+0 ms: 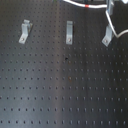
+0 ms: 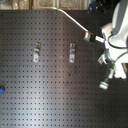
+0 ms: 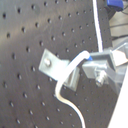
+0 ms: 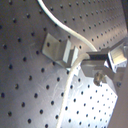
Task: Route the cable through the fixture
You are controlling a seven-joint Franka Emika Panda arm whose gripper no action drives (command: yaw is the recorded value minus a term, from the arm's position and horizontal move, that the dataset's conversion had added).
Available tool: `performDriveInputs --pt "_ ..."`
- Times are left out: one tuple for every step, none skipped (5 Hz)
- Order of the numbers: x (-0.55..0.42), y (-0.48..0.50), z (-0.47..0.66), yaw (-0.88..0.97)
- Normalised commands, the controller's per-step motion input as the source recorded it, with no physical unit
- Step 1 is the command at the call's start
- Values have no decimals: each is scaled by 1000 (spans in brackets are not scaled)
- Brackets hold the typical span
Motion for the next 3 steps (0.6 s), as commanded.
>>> performDriveInputs --pt "-288 -13 21 -637" --pt "-242 -47 25 -651" --pt "-188 -52 55 -709"
